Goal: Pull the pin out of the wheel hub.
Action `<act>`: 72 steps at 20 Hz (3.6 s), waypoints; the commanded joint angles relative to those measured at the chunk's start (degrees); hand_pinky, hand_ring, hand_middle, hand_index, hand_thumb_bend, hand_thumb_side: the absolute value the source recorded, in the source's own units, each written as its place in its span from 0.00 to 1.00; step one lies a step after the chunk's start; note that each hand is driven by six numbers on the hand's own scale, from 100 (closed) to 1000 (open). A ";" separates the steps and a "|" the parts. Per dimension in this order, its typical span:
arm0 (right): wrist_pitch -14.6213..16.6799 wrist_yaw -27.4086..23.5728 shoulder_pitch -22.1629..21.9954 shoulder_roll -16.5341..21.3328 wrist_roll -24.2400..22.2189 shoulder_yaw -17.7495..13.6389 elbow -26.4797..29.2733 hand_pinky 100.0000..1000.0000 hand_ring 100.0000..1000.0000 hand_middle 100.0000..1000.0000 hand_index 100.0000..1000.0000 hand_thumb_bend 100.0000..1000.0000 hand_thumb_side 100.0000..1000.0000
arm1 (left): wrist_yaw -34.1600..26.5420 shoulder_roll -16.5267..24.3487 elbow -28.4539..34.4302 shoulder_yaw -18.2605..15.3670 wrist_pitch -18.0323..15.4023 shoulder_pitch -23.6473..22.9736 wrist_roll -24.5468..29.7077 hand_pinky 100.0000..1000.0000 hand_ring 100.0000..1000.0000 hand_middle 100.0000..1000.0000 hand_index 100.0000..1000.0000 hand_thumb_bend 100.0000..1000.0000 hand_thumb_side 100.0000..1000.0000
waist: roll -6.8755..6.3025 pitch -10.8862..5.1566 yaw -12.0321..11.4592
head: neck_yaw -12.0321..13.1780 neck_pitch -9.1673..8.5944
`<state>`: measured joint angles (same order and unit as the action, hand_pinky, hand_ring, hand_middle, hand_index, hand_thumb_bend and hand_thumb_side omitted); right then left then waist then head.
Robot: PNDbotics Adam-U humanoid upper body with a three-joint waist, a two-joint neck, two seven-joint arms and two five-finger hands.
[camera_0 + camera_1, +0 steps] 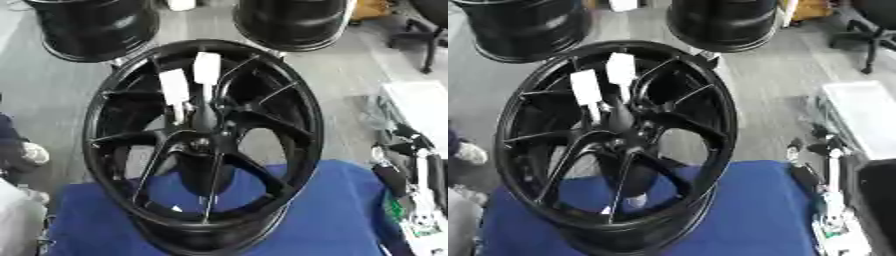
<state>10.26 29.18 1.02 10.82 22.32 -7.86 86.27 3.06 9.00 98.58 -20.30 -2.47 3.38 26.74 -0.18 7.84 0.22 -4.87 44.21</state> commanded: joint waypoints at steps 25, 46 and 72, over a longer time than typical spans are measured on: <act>2.22 -13.14 -0.05 2.94 -3.70 2.95 -1.10 0.62 0.53 0.65 0.68 0.00 0.35 | 1.94 23.30 8.26 16.36 -12.90 17.66 6.19 0.60 0.50 0.57 0.71 0.62 0.45 | -3.11 -2.60 2.34 | 0.06 -0.10; 2.35 -13.84 0.43 2.20 -5.10 4.05 -1.19 0.62 0.53 0.64 0.67 0.00 0.35 | 6.32 32.17 -23.45 38.25 -10.75 49.27 12.73 0.66 0.60 0.68 0.80 0.65 0.35 | -1.95 -2.26 4.22 | 1.19 -0.10; 2.57 -14.24 0.69 1.96 -5.59 4.35 -1.52 0.62 0.53 0.64 0.67 0.00 0.35 | 12.41 21.50 -34.66 42.89 -19.73 52.77 17.81 0.64 0.58 0.66 0.78 0.65 0.34 | -1.67 -2.66 4.39 | 1.63 -0.10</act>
<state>12.80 15.24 1.09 12.27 16.91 -3.48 84.27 15.63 30.08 63.36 22.79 -20.91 54.52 43.02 -2.02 6.05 4.58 -3.47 44.23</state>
